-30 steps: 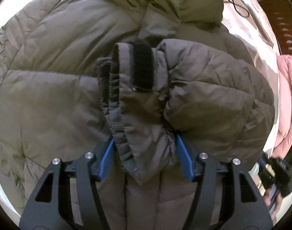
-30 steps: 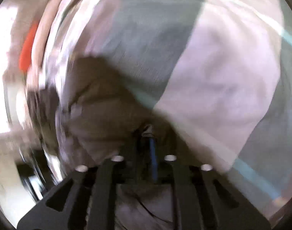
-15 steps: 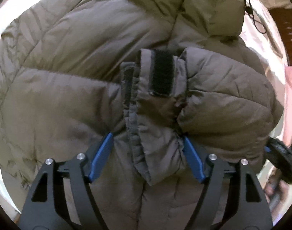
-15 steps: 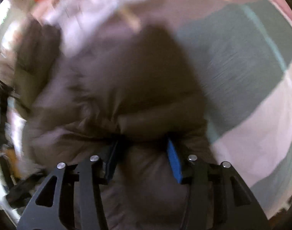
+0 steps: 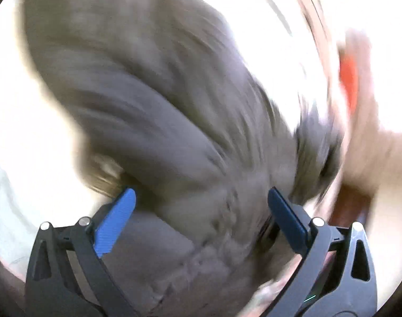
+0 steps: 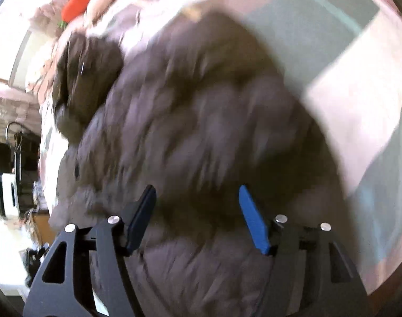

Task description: Fold large clothes

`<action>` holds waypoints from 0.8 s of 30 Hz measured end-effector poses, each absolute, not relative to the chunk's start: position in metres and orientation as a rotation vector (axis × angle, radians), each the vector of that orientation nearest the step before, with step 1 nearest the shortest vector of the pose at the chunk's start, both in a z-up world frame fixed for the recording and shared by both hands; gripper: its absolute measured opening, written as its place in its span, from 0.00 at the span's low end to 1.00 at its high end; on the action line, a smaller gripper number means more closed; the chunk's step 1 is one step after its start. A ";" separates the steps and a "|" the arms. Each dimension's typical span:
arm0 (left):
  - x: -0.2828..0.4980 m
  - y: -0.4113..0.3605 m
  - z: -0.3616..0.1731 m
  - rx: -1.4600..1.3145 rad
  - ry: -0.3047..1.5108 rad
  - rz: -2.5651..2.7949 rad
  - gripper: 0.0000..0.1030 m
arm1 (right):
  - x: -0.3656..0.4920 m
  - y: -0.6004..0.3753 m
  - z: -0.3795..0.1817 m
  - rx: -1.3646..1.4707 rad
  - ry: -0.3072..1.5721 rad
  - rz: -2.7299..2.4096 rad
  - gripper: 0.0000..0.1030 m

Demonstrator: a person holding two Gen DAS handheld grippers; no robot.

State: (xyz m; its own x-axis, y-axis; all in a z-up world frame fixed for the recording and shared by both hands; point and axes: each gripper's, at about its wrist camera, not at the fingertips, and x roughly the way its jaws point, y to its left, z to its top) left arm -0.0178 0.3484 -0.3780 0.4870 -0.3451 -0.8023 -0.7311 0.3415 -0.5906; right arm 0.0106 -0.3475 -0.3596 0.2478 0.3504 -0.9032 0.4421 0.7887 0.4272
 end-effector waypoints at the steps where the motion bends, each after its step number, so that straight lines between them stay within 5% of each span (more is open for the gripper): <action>1: -0.032 0.375 -0.383 -1.283 1.068 0.388 0.98 | 0.003 -0.328 -0.365 0.707 1.389 -0.048 0.64; 10: -0.045 0.508 -0.437 -1.335 1.099 0.598 0.96 | -0.031 -0.204 -0.380 0.649 1.480 0.033 0.73; 12: -0.040 0.517 -0.442 -1.361 1.083 0.563 0.65 | -0.028 -0.188 -0.374 0.651 1.476 0.048 0.74; 13: -0.034 0.519 -0.443 -1.390 1.070 0.526 0.32 | -0.027 -0.181 -0.371 0.648 1.473 0.049 0.74; 14: -0.030 0.516 -0.442 -1.403 1.059 0.502 0.17 | -0.026 -0.176 -0.368 0.652 1.470 0.053 0.74; 20: 0.027 0.484 -0.359 -1.278 0.894 0.262 0.15 | -0.029 -0.179 -0.353 0.666 1.464 0.069 0.74; 24: 0.098 0.382 -0.276 -1.061 0.867 -0.027 0.15 | -0.027 -0.189 -0.346 0.662 1.442 0.076 0.74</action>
